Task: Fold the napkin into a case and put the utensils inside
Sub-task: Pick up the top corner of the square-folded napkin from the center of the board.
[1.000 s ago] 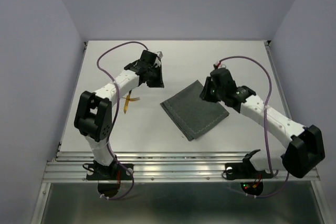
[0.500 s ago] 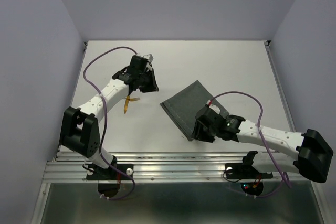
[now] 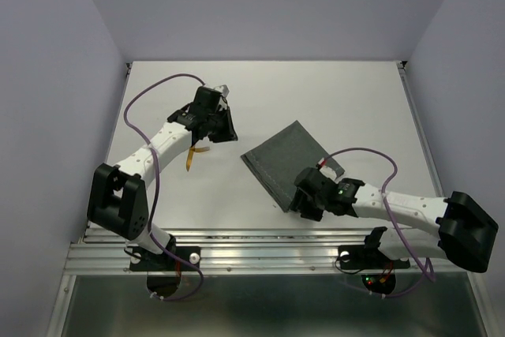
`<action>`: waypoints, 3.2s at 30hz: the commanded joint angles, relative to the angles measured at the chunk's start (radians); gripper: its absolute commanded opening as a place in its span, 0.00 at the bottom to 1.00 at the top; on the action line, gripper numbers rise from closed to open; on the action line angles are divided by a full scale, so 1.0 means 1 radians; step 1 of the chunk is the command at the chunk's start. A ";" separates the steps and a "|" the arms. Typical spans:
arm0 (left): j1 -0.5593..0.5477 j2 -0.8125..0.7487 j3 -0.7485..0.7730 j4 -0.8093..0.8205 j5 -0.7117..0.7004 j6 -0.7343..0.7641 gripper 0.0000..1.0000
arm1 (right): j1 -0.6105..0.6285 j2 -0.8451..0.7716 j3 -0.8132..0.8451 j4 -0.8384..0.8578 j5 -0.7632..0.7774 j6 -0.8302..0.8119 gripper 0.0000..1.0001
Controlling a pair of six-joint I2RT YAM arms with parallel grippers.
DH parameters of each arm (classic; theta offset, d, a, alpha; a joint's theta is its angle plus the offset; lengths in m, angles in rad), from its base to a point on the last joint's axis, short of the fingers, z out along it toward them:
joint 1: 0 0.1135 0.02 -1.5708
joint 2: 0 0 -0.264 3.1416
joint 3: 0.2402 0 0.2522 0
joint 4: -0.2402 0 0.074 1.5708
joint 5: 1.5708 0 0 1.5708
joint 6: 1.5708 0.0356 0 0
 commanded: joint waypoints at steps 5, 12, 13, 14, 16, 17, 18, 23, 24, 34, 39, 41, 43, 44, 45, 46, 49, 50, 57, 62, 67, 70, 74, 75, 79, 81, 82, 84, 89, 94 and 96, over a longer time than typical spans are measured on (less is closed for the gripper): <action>-0.003 -0.041 -0.014 0.021 0.012 0.008 0.22 | 0.007 0.019 0.011 0.080 0.049 0.036 0.48; -0.003 -0.044 -0.028 0.026 0.027 0.008 0.22 | 0.007 0.041 0.031 0.083 0.066 0.027 0.40; -0.003 -0.043 -0.028 0.026 0.027 0.008 0.22 | 0.007 0.044 0.035 0.077 0.069 0.027 0.39; -0.003 -0.041 -0.026 0.024 0.027 0.010 0.22 | 0.007 0.049 0.040 0.070 0.070 0.027 0.34; -0.003 -0.041 -0.026 0.023 0.030 0.010 0.22 | 0.007 0.046 0.038 0.064 0.073 0.033 0.30; -0.001 -0.041 -0.025 0.024 0.030 0.010 0.22 | 0.007 0.035 0.035 0.062 0.074 0.036 0.28; -0.003 -0.043 -0.025 0.024 0.030 0.011 0.22 | 0.007 0.029 0.032 0.062 0.080 0.038 0.28; -0.003 -0.040 -0.020 0.024 0.032 0.014 0.22 | 0.007 0.004 0.031 0.054 0.098 0.040 0.17; -0.003 -0.038 -0.022 0.024 0.033 0.014 0.22 | 0.007 0.006 0.032 0.056 0.101 0.038 0.15; -0.003 -0.034 -0.003 0.014 0.035 0.022 0.22 | 0.007 0.004 0.101 0.027 0.178 0.009 0.01; -0.003 -0.035 -0.002 0.012 0.038 0.022 0.22 | 0.007 0.018 0.161 0.027 0.254 -0.026 0.01; -0.003 -0.035 -0.005 0.012 0.044 0.022 0.22 | -0.002 0.053 0.196 0.027 0.282 -0.054 0.01; -0.003 -0.040 -0.011 0.009 0.044 0.022 0.22 | -0.030 0.078 0.231 0.027 0.307 -0.072 0.01; -0.003 -0.041 -0.011 0.007 0.044 0.022 0.22 | -0.042 0.088 0.241 0.027 0.314 -0.080 0.01; -0.003 -0.046 -0.012 0.004 0.041 0.022 0.22 | -0.056 0.098 0.251 0.028 0.317 -0.098 0.01; -0.003 -0.049 -0.014 0.003 0.040 0.025 0.22 | -0.088 0.116 0.262 0.030 0.320 -0.109 0.01; -0.003 -0.058 -0.020 -0.003 0.033 0.027 0.22 | -0.143 0.142 0.297 0.057 0.308 -0.166 0.01; -0.003 -0.060 -0.020 -0.003 0.032 0.028 0.22 | -0.183 0.159 0.313 0.076 0.302 -0.181 0.01; -0.003 -0.066 -0.039 0.000 0.032 0.027 0.22 | -0.327 0.263 0.368 0.145 0.236 -0.278 0.01; -0.003 -0.067 -0.045 -0.003 0.029 0.030 0.22 | -0.363 0.349 0.420 0.168 0.213 -0.310 0.01; -0.003 -0.072 -0.052 -0.008 0.023 0.030 0.22 | -0.401 0.426 0.483 0.175 0.198 -0.341 0.01; -0.003 -0.077 -0.055 -0.012 0.021 0.031 0.22 | -0.421 0.467 0.524 0.179 0.187 -0.362 0.01; -0.003 -0.083 -0.055 -0.017 0.017 0.034 0.22 | -0.432 0.515 0.566 0.177 0.176 -0.390 0.01; -0.003 -0.086 -0.055 -0.019 0.017 0.034 0.22 | -0.442 0.535 0.586 0.177 0.175 -0.398 0.01; -0.003 -0.089 -0.057 -0.023 0.017 0.036 0.22 | -0.461 0.575 0.627 0.177 0.173 -0.410 0.01; -0.003 -0.092 -0.060 -0.023 0.017 0.037 0.22 | -0.470 0.596 0.652 0.179 0.170 -0.414 0.01; -0.003 -0.092 -0.060 -0.025 0.015 0.037 0.22 | -0.470 0.602 0.658 0.179 0.164 -0.416 0.01; -0.003 -0.095 -0.063 -0.026 0.015 0.037 0.22 | -0.470 0.616 0.673 0.179 0.158 -0.419 0.01; -0.003 -0.100 -0.065 -0.034 0.009 0.040 0.22 | -0.489 0.648 0.699 0.182 0.146 -0.422 0.01; -0.003 -0.098 -0.063 -0.037 0.007 0.042 0.22 | -0.498 0.656 0.698 0.192 0.132 -0.421 0.01; -0.003 -0.098 -0.065 -0.039 0.009 0.042 0.22 | -0.498 0.656 0.693 0.205 0.121 -0.418 0.01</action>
